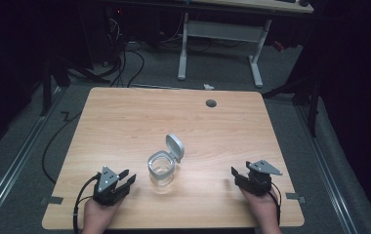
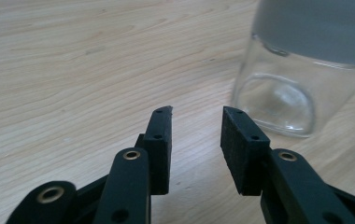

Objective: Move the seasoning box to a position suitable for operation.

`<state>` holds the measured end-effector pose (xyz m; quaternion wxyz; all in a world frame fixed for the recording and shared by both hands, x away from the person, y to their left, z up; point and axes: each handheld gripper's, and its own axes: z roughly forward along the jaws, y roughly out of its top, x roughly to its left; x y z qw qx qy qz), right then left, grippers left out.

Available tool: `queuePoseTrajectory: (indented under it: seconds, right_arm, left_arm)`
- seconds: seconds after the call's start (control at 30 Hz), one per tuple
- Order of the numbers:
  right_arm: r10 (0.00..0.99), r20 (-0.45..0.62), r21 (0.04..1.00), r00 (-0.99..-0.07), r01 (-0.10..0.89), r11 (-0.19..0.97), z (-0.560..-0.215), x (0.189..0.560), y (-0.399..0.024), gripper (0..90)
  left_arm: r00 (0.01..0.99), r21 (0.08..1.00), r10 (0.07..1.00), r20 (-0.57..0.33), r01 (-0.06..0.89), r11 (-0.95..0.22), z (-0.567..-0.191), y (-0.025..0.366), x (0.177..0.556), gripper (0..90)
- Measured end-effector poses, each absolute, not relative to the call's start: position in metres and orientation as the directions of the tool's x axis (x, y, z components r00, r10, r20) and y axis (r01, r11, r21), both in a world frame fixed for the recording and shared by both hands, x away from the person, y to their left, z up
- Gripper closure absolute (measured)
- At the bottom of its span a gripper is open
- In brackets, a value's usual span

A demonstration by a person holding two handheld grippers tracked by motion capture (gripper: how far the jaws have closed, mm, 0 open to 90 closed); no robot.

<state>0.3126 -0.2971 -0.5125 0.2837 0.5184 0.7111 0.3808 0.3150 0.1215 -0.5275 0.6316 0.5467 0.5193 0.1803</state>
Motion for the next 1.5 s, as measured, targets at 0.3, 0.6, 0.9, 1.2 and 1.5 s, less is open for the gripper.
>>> queuePoseTrajectory:
  seconds: [0.3, 0.6, 0.9, 1.2, 1.5]
  right_arm:
    - [0.948, 0.007, 0.859, -0.319, 0.488, 0.157, -0.514, 0.303, -0.299, 54.9]
    - [0.946, 0.014, 0.86, -0.323, 0.487, 0.154, -0.515, 0.299, -0.295, 65.9]
    - [0.938, 0.013, 0.856, -0.346, 0.489, 0.168, -0.517, 0.301, -0.291, 65.9]
    - [0.932, 0.036, 0.856, -0.36, 0.492, 0.157, -0.518, 0.302, -0.29, 68.9]
    - [0.929, 0.03, 0.85, -0.369, 0.499, 0.17, -0.52, 0.303, -0.288, 68.8]
  left_arm:
    - [0.43, 0.877, 0.776, -0.462, 0.354, 0.325, -0.526, 0.11, 0.315, 66.3]
    - [0.455, 0.869, 0.75, -0.481, 0.36, 0.339, -0.525, 0.106, 0.311, 77.9]
    - [0.5, 0.867, 0.718, -0.484, 0.389, 0.312, -0.524, 0.092, 0.301, 90.0]
    - [0.518, 0.875, 0.718, -0.464, 0.392, 0.283, -0.527, 0.074, 0.296, 90.0]
    - [0.519, 0.873, 0.715, -0.469, 0.392, 0.289, -0.528, 0.065, 0.297, 90.0]
